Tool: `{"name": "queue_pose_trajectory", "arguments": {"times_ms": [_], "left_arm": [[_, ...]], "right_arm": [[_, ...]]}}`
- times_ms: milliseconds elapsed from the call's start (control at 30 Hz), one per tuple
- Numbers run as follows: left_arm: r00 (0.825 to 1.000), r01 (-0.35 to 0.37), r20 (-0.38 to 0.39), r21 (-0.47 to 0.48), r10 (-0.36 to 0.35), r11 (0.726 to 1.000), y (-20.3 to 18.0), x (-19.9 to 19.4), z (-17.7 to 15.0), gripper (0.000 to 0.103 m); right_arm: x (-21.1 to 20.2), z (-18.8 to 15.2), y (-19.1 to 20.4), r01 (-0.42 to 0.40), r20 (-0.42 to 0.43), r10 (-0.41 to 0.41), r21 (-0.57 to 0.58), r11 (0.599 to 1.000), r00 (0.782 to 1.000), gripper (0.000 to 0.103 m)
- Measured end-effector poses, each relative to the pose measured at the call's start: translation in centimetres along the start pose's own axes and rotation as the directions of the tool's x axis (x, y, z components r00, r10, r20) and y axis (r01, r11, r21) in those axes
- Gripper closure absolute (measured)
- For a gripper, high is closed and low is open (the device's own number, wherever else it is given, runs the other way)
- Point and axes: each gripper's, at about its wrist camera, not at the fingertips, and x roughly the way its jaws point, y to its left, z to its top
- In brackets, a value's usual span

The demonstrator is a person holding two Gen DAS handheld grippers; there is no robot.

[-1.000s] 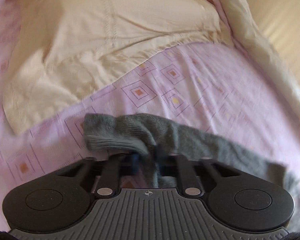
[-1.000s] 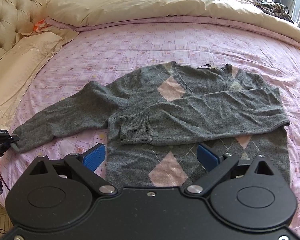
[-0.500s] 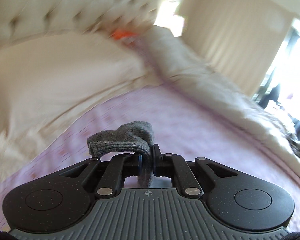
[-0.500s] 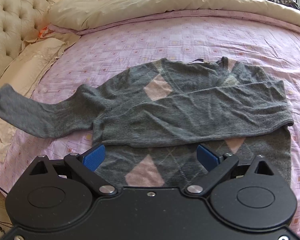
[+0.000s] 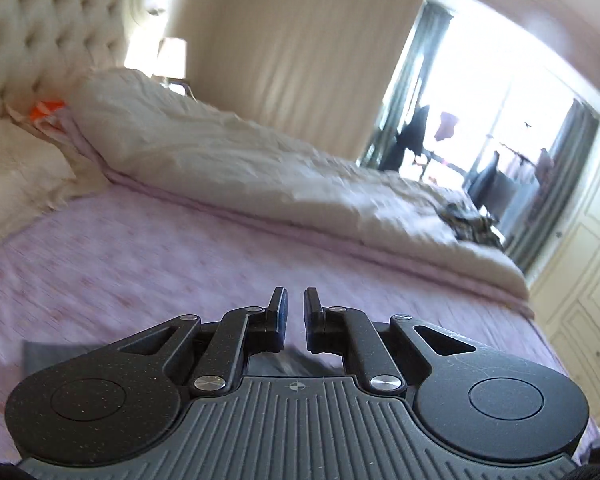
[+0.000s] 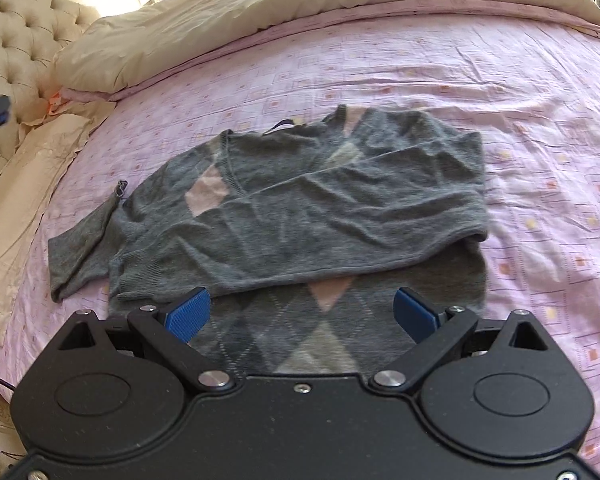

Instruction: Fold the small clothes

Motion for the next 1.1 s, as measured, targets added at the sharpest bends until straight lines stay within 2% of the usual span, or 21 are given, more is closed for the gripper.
{"name": "queue_pose_trajectory", "arguments": {"times_ms": [133,167,200,233,333,500,667,767,867,900,1033,1100], "left_arm": [[0.992,-0.033,-0.121,0.071,0.041,0.997,-1.9,1.7,-3.7,0.091],[0.985,-0.053,-0.162,0.093,0.067,0.994,-1.9,2.3,-4.6,0.086],[0.976,-0.073,-0.198,0.111,0.094,0.991,-1.8,2.8,-5.5,0.074],[0.967,-0.092,-0.227,0.125,0.119,0.988,-1.4,3.2,-6.4,0.073],[0.939,-0.125,-0.299,0.159,0.169,0.979,-0.1,3.9,-8.5,0.072],[0.902,-0.157,-0.372,0.19,0.219,0.969,2.7,5.9,-10.4,0.071],[0.868,-0.19,-0.431,0.175,0.249,0.966,5.7,9.3,-11.3,0.071],[0.851,-0.206,-0.455,0.169,0.262,0.964,5.9,10.1,-11.8,0.07],[0.806,-0.215,-0.527,0.164,0.27,0.963,6.9,11.1,-13.1,0.065],[0.827,-0.199,-0.505,0.145,0.245,0.969,7.2,10.8,-13.0,0.063],[0.84,-0.187,-0.507,0.067,0.195,0.98,8.6,9.5,-12.2,0.063],[0.852,-0.226,-0.484,0.009,0.202,0.974,9.8,8.0,-11.9,0.063]], "right_arm": [[0.1,0.4,-1.3,-0.014,-0.007,0.014,-0.024,1.0,1.0,0.005],[0.3,0.6,-1.4,-0.017,-0.011,0.017,-0.033,0.999,1.0,0.005],[0.5,0.7,-1.4,-0.018,-0.013,0.017,-0.041,0.999,1.0,0.005],[0.7,0.8,-1.4,-0.017,-0.014,0.017,-0.048,0.999,1.0,0.005],[1.2,1.2,-1.0,-0.02,-0.013,0.02,-0.057,0.998,1.0,0.005],[1.8,2.2,1.0,-0.033,-0.015,0.031,-0.1,0.994,0.999,0.005],[2.5,4.1,3.8,-0.109,0.004,0.111,-0.154,0.982,0.994,0.005],[3.4,6.0,6.1,-0.145,0.017,0.151,-0.199,0.969,0.988,0.005],[5.2,8.1,8.8,-0.168,-0.02,0.168,-0.232,0.958,0.986,0.005],[6.0,8.7,9.7,-0.178,-0.039,0.174,-0.241,0.954,0.984,0.005],[9.2,11.0,13.7,-0.266,-0.094,0.25,-0.269,0.926,0.964,0.008],[11.1,11.7,15.9,-0.3,-0.129,0.274,-0.275,0.913,0.953,0.017]]}}
